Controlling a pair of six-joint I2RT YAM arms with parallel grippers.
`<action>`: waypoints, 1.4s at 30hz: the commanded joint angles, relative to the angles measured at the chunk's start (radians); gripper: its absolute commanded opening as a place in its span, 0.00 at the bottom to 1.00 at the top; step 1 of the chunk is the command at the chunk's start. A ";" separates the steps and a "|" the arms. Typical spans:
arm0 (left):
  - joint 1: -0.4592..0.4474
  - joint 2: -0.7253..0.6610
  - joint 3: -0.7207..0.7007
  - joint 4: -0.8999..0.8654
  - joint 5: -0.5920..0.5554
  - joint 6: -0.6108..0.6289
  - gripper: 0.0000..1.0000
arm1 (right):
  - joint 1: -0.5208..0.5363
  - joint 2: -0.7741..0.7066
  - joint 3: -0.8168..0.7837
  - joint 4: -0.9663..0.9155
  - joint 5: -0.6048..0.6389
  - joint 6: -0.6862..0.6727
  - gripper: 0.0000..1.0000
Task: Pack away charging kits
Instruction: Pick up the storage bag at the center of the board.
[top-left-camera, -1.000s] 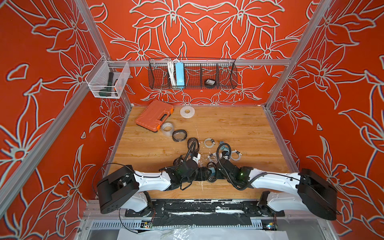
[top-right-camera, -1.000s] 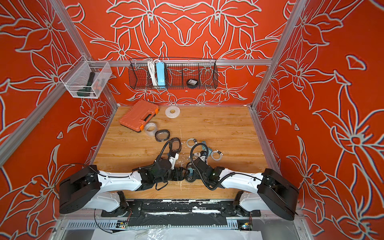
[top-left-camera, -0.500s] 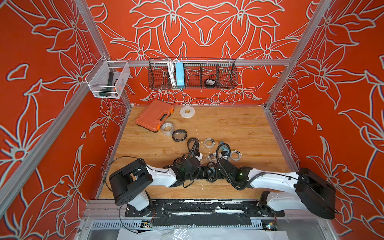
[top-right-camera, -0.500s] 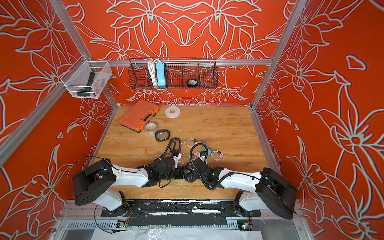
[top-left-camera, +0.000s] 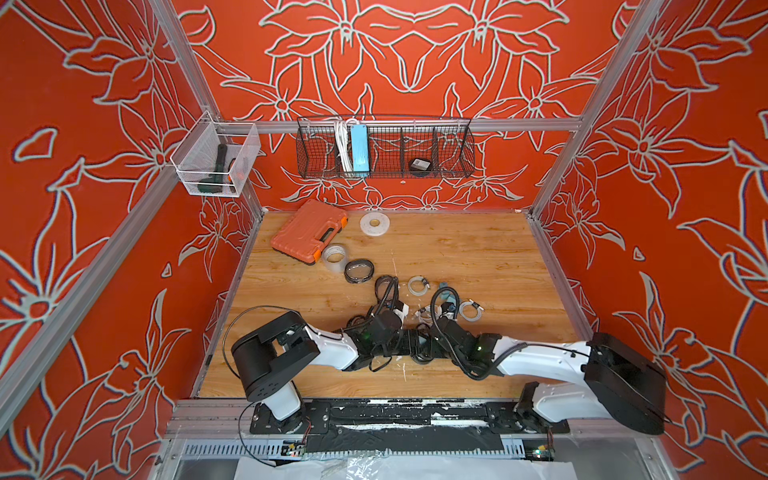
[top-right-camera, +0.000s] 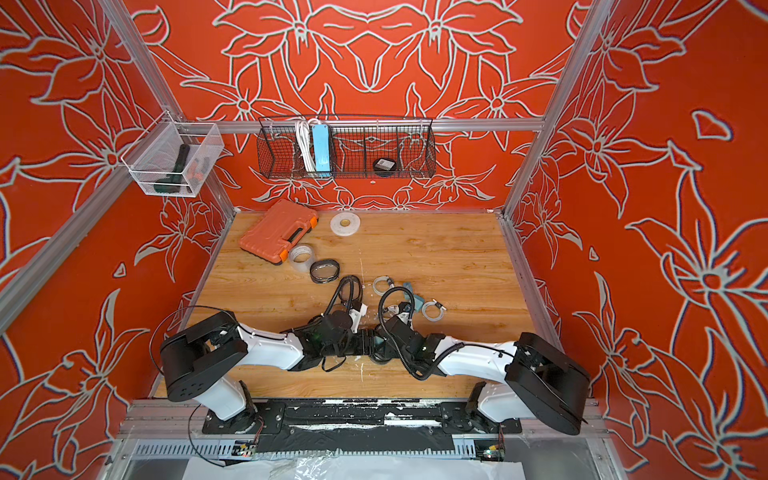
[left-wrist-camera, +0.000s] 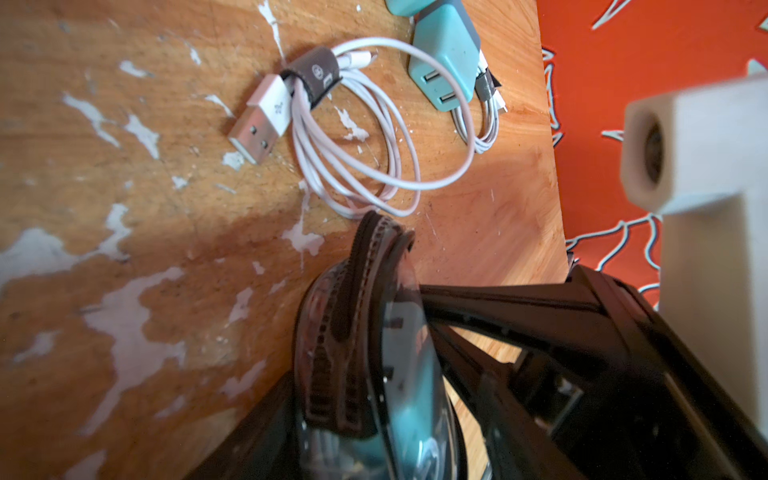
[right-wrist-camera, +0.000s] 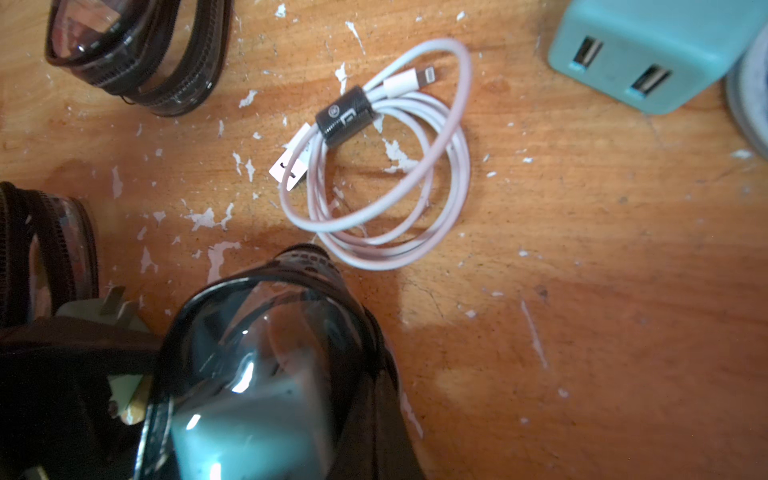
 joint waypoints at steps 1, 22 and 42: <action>0.010 0.055 0.002 -0.041 0.030 -0.019 0.64 | -0.001 0.028 -0.017 -0.039 0.022 0.006 0.00; 0.041 0.165 0.073 -0.187 0.013 -0.009 0.61 | 0.000 0.042 -0.016 -0.025 0.024 0.000 0.00; 0.041 0.263 0.143 -0.245 0.062 0.030 0.34 | -0.001 0.049 -0.002 -0.025 0.018 -0.004 0.00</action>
